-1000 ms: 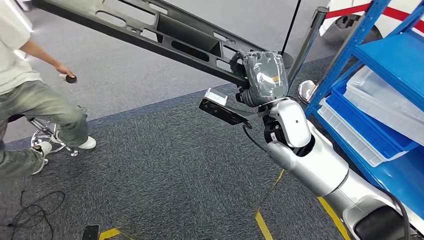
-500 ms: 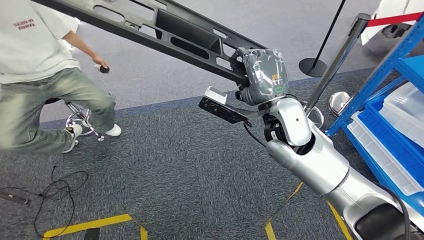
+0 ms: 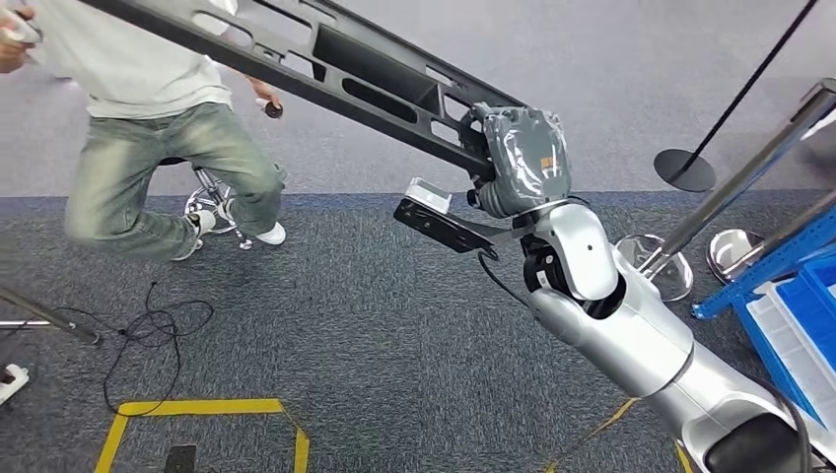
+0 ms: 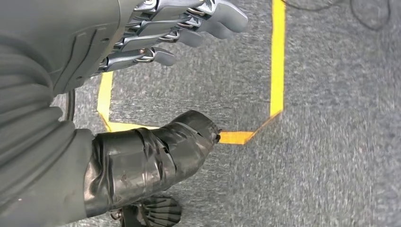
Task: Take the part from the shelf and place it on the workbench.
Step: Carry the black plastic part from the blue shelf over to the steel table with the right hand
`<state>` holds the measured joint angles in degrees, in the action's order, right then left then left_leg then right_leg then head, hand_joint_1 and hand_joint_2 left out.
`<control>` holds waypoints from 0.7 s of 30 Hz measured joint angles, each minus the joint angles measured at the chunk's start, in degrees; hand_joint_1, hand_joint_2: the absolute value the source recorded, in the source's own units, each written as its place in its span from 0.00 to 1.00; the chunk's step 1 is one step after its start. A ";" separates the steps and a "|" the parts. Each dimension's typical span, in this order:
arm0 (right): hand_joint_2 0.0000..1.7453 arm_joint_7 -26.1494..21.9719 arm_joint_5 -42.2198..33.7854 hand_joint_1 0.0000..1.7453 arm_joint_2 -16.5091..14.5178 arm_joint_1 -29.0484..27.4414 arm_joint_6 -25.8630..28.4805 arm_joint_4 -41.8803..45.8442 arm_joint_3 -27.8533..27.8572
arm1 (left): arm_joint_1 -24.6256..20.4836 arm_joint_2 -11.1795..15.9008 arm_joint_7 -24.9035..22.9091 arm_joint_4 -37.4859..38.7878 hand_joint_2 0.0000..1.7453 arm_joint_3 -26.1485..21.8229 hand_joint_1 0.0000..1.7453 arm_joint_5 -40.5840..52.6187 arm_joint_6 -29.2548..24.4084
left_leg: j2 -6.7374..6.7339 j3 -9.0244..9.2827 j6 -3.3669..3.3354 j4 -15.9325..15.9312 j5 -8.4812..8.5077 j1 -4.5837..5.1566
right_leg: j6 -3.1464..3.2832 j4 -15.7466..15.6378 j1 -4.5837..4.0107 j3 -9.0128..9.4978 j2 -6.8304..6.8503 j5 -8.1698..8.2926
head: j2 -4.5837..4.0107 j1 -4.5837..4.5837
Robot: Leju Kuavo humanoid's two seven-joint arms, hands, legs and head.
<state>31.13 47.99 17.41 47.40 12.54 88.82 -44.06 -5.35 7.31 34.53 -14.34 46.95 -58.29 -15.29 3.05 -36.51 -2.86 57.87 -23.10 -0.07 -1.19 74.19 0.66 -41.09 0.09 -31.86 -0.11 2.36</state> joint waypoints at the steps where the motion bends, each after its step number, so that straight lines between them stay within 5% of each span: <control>1: 1.00 0.25 -0.10 1.00 0.60 -0.31 -0.13 0.51 0.04 | 0.07 -0.11 0.19 0.00 1.00 0.00 0.00 0.16 0.00 | 0.74 0.03 0.09 0.32 -0.20 -0.03 | 0.01 -2.96 0.11 1.07 -0.30 2.20 | 0.00 -0.03; 4: 1.00 0.59 -0.53 1.00 1.99 -0.62 -0.18 1.53 0.25 | 0.18 -0.33 0.31 0.00 1.00 0.00 0.00 0.62 -0.20 | 2.22 -0.47 0.70 1.69 -0.96 0.01 | 0.30 -12.51 0.34 5.00 -1.82 6.33 | 0.00 -0.06; 7: 1.00 0.46 -1.19 1.00 2.23 -0.81 -0.11 2.26 0.31 | 0.34 -0.31 -0.13 0.00 1.00 0.00 0.00 0.74 -0.61 | 2.75 -0.92 1.53 1.84 -1.06 -0.09 | 0.82 -13.60 0.18 5.42 -1.95 6.38 | 0.00 -0.04; 10: 1.00 0.19 -2.52 1.00 2.41 -0.83 -0.08 2.40 0.33 | 0.33 -0.28 -0.92 0.00 1.00 0.01 0.00 0.57 -0.94 | -0.05 -2.40 2.55 5.26 -3.06 -0.16 | 1.69 -14.16 0.44 5.94 -1.41 6.58 | 0.00 0.26; 12: 1.00 0.12 -4.03 1.00 2.51 -0.82 0.00 2.38 0.37 | 0.15 -0.30 -1.33 0.00 1.00 0.01 0.00 0.47 -0.98 | -2.10 -5.85 3.23 12.20 -6.23 -0.40 | 2.03 -14.19 0.37 6.07 -0.99 6.46 | 0.00 0.55; 14: 1.00 0.07 -5.08 1.00 2.53 -0.84 0.03 2.35 0.47 | 0.07 -0.32 -1.61 0.00 1.00 0.02 0.00 0.44 -0.76 | -2.53 -8.60 3.58 17.24 -7.56 -0.65 | 2.07 -14.15 0.36 6.12 -0.57 6.33 | 0.00 0.55; 16: 1.00 0.09 -5.51 1.00 2.57 -0.82 -0.09 2.33 0.59 | 0.10 -0.31 -1.84 0.00 1.00 0.02 0.00 0.53 -0.42 | -2.71 -7.37 3.56 14.43 -5.05 -0.73 | 1.97 -14.15 0.37 6.31 -0.13 6.15 | 0.00 0.55; 18: 1.00 0.17 -6.07 1.00 2.63 -0.67 -0.22 2.32 0.67 | -0.02 -0.28 -1.95 0.00 1.00 0.02 0.00 0.79 -0.27 | -4.35 -3.35 3.02 6.44 -1.72 -0.31 | 1.71 -14.16 0.21 6.63 0.43 5.87 | 0.00 0.56; 21: 1.00 0.33 -7.33 1.00 2.82 -0.47 -0.22 2.30 0.79 | -0.42 -0.28 -2.03 0.00 1.00 0.02 0.00 1.20 -0.38 | -5.40 -1.06 1.91 1.54 -0.91 0.53 | 0.91 -14.38 -0.13 6.91 1.36 5.57 | 0.00 0.51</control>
<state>31.45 40.66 20.22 46.93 12.32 91.13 -43.27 -5.78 7.03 32.50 -14.34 46.97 -57.08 -15.68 -2.34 -37.58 -0.95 59.41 -24.00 0.46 -0.28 59.81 0.53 -34.19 1.45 -26.29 -0.11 2.87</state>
